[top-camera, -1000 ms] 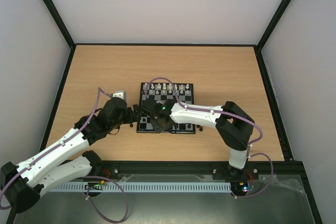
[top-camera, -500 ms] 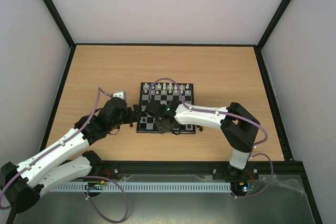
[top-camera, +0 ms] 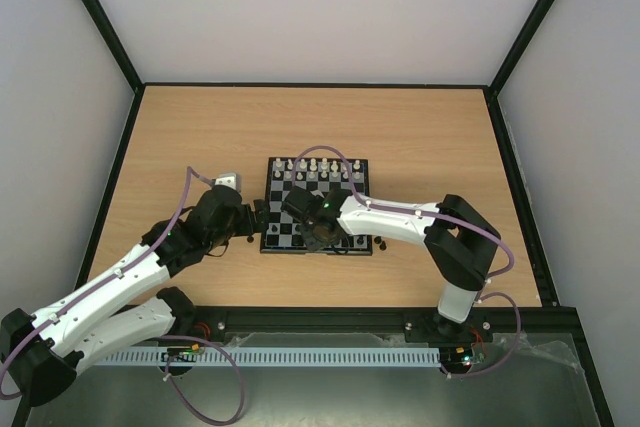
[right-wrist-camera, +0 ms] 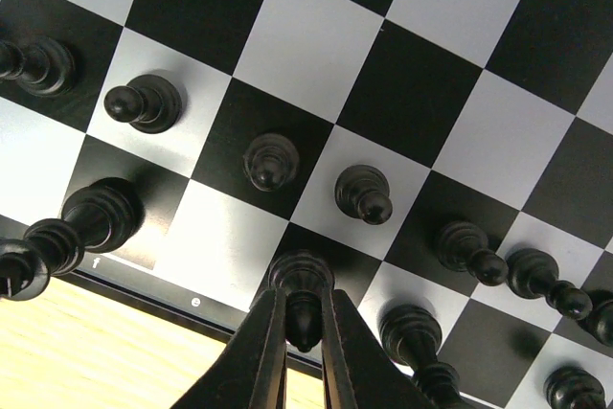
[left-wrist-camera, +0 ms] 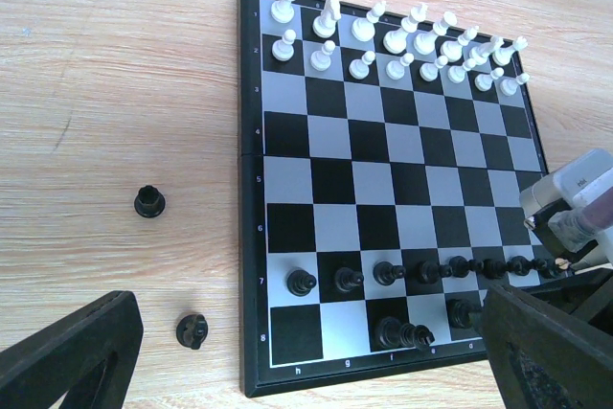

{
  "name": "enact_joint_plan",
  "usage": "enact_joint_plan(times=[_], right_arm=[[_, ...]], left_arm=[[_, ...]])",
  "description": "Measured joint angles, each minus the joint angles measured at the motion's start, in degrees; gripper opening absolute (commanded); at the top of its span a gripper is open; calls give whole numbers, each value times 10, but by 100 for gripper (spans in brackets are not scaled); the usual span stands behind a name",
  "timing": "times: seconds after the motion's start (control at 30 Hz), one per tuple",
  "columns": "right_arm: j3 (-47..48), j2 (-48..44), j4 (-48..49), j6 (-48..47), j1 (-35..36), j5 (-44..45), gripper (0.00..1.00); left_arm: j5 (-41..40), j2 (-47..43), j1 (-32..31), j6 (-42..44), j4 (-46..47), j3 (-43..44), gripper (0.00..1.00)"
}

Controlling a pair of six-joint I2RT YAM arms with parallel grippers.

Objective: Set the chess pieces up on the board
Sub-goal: Move the chess piece to the chessboard.

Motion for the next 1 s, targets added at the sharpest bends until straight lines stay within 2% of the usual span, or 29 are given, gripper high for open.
enact_joint_plan(times=[0.5,0.6,0.7,0.77,1.0], right_arm=[[-13,-12,2,1,-2,-3,10],[-13,-12,3,1,-2,-3,17],[-14,-12,2,2,-2,-5,34],[-14,-12,2,4,-2,-7,40],[-12,-47,2,0,-2,-12,43]], left_arm=[[0,0,0,0,0,0,99],[1,0,0,0,1,0,100],[2,0,0,0,1,0,99],[2,0,0,0,1,0,99],[-1,-1,0,0,0,0,99]])
